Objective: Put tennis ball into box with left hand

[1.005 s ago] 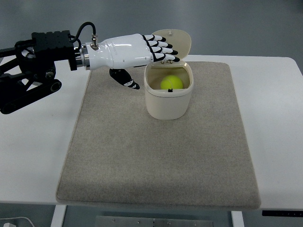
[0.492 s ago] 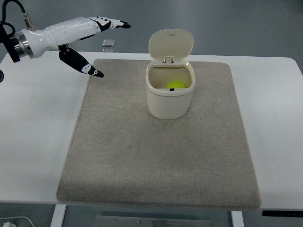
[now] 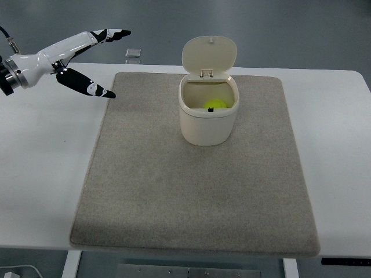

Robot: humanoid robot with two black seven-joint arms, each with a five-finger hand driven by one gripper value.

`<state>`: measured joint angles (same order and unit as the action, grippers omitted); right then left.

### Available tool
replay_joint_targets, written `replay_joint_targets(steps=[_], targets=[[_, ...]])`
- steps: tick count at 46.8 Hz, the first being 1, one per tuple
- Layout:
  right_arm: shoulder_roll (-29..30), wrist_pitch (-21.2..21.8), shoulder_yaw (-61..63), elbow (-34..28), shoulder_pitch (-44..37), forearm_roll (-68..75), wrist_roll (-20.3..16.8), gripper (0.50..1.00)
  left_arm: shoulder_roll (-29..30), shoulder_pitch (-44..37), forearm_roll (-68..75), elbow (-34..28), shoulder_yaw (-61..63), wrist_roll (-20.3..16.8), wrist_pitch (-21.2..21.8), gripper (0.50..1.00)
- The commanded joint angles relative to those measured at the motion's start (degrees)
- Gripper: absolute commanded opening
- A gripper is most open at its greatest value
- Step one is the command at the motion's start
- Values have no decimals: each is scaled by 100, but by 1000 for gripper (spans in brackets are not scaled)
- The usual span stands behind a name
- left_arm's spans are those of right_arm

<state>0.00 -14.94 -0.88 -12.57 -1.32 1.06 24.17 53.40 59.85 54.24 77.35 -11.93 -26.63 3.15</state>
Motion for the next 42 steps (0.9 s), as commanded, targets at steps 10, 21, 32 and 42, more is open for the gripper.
replay_joint_targets(steps=[10,21,32,42], targets=[[0,0,0,0,0,0,0,938,-462,-685,-1448,-185,-503,26,-226,992],[0,0,0,0,0,0,0,938,-655,-615,-3770,-1081,-539,61,-1554,992],[0,0,0,0,0,0,0,938,-954,-694,-4903,-1600,-547,614,-2670,994],[0,0,0,0,0,0,0,938,-1139,-712,-6671,-2048,-547,1564,-3276,994]])
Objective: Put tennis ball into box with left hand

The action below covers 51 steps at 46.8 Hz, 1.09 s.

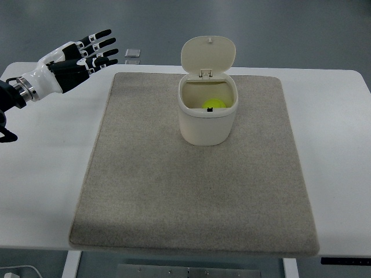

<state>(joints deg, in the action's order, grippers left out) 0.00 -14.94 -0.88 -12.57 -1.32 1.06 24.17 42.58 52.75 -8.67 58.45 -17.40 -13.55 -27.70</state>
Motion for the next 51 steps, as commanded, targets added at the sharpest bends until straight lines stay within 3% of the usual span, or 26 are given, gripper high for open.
replay_joint_targets(steps=[1,10,20,34,51], targets=[[0,0,0,0,0,0,0,938,-74,-1,-468,-202,0,308,-244,994],[0,0,0,0,0,0,0,938,-83,-1,-1048,-430,-9,668,-614,994],[0,9,18,0,0,35,0,938,-311,-1,-1585,-852,-17,1477,-623,994],[0,175,26,-70,0,0,0,938,-347,-107,-1576,-949,-193,1557,-649,994],[0,1230,44,-193,0,0,53,938,-347,-124,-1559,-932,-193,1557,-649,994]])
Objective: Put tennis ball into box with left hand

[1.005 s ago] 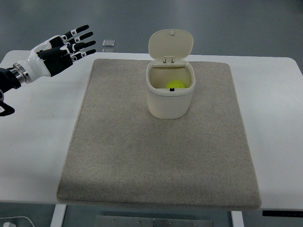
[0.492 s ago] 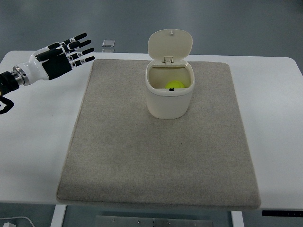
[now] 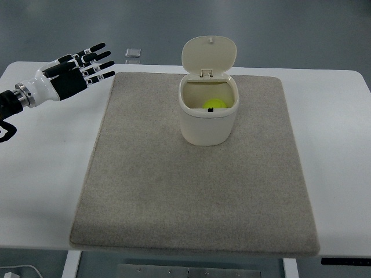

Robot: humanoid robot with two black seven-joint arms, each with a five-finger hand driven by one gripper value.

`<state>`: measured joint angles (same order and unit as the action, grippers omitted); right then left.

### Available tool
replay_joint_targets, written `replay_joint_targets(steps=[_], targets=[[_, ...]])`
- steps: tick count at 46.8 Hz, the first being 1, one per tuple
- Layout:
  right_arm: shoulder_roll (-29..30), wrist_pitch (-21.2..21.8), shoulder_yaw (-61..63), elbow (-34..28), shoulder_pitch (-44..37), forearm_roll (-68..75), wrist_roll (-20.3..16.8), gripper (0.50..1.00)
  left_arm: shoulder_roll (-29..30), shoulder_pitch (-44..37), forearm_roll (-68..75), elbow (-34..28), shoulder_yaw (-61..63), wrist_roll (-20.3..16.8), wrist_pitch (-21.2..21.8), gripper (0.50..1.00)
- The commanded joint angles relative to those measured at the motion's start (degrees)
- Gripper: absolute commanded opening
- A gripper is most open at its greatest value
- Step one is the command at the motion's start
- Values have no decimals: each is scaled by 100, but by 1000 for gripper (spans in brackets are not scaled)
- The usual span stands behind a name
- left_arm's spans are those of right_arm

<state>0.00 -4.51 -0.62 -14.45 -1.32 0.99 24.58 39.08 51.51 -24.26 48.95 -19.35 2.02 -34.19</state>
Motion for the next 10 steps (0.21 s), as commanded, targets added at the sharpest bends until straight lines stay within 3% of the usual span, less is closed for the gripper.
replay_joint_targets(steps=[1,6,10], targets=[[0,248,18,-5,9,7,11,938,3,0,0,18,1,0,0,994],[0,547,36,-5,9,59,11,940,3,-9,0,27,1,0,0,994],[0,530,141,-5,9,86,11,938,3,-9,0,27,1,0,0,994]])
